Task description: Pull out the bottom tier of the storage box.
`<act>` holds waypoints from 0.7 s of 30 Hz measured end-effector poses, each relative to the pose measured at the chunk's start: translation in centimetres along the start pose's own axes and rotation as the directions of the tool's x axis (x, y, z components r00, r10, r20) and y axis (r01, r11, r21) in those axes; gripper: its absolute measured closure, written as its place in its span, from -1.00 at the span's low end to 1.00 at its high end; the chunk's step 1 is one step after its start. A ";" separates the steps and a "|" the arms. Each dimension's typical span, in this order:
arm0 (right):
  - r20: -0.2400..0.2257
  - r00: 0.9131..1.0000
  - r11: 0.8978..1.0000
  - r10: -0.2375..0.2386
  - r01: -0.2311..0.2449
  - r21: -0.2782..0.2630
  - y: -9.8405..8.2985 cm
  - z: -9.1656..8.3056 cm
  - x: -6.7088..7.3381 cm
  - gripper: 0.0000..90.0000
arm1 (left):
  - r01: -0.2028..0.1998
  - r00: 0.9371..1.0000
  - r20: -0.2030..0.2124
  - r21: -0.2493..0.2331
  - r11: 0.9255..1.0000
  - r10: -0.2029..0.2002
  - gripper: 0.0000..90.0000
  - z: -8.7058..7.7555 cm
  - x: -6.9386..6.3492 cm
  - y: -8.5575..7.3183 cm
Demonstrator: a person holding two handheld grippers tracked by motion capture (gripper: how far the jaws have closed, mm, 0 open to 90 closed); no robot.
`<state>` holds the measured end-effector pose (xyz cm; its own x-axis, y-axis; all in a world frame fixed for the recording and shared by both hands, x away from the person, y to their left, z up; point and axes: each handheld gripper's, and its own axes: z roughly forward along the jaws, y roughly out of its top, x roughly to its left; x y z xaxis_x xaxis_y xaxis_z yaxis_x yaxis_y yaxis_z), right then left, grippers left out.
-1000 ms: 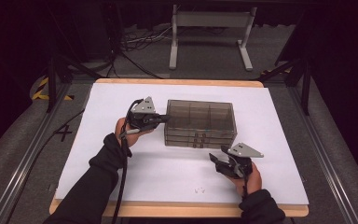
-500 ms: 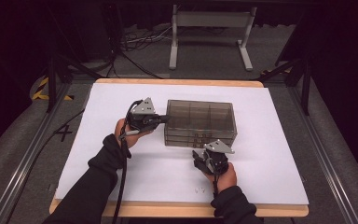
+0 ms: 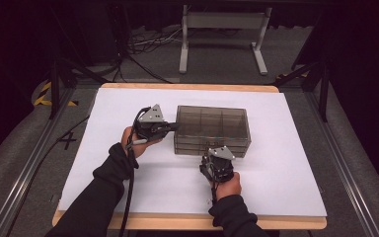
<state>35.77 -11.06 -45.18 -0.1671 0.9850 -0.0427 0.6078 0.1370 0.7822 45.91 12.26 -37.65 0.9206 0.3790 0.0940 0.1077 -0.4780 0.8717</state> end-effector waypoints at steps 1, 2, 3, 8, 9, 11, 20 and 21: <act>0.000 1.000 1.000 0.003 -0.003 0.006 0.1 0.0 0.1 0.04 | 0.000 1.000 -0.001 0.000 1.000 0.000 1.00 0.0 0.0 0.0; 0.000 1.000 1.000 0.003 -0.003 0.006 0.1 0.0 0.1 0.04 | 0.000 1.000 -0.001 0.000 1.000 0.000 1.00 0.0 0.0 0.0; 0.004 1.000 1.000 0.012 -0.012 0.006 0.1 0.1 0.3 0.03 | 0.000 1.000 -0.002 0.000 1.000 0.000 1.00 0.0 0.0 0.0; 0.045 0.999 1.000 0.029 -0.029 -0.005 0.1 0.1 0.8 0.11 | -0.017 1.000 -0.016 0.001 1.000 0.017 1.00 0.0 -0.3 0.0; 0.051 0.998 1.000 0.030 -0.030 -0.004 0.2 0.1 0.8 0.12 | -0.017 1.000 -0.019 0.003 1.000 0.017 1.00 0.0 -0.3 0.0; 0.070 0.997 1.000 0.031 -0.031 -0.005 0.2 0.1 0.9 0.20 | -0.019 1.000 -0.022 -0.004 1.000 0.019 1.00 0.0 -0.3 -0.1; 0.072 0.997 1.000 0.016 -0.016 0.005 0.2 0.0 0.9 0.22 | -0.007 1.000 -0.028 -0.014 1.000 0.006 1.00 0.0 -0.4 -0.2; 0.076 0.997 1.000 0.012 -0.013 0.002 0.2 -0.1 1.0 0.23 | -0.007 1.000 -0.029 -0.014 1.000 0.007 1.00 0.0 -0.4 -0.2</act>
<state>35.69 -10.06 -45.01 -0.1004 0.9917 -0.0799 0.6114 0.1249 0.7814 45.57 12.17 -37.87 0.9102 0.3984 0.1135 0.0961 -0.4696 0.8776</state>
